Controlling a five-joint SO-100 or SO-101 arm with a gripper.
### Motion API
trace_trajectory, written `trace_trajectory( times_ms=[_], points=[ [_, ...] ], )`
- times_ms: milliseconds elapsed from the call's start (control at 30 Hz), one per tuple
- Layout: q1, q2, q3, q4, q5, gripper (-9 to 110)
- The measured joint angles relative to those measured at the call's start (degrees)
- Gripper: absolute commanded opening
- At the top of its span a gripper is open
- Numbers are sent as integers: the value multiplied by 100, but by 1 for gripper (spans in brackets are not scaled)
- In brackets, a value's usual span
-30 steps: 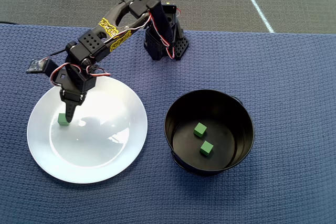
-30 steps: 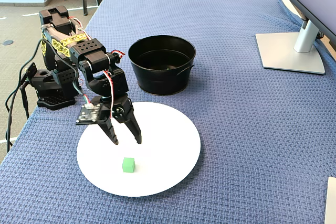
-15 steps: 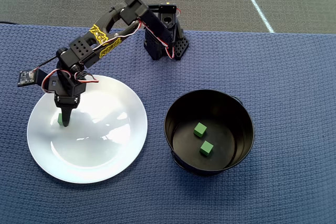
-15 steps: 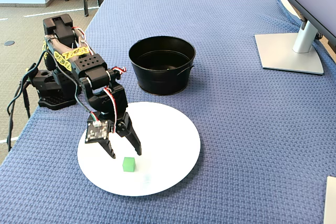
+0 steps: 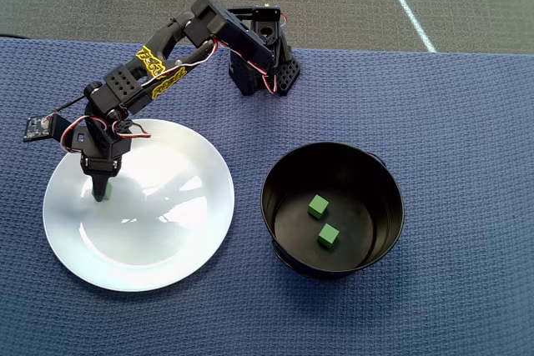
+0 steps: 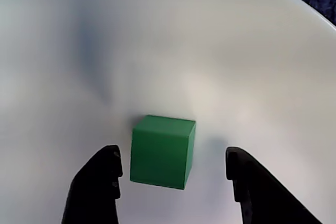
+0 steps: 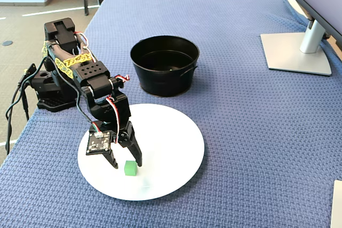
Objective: Pick up the green cubes from the white plate and place them in the black recipient
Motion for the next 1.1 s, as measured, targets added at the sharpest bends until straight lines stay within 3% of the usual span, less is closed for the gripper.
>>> trace_trajectory(
  times_ms=[400,600,933,1100],
  points=[
    [0,-132,0,0,53,21],
    [0,-167,0,-97,53,0],
    [0,-167,18,-360,325,0],
    [0,229,316,-448,1020,0]
  ],
)
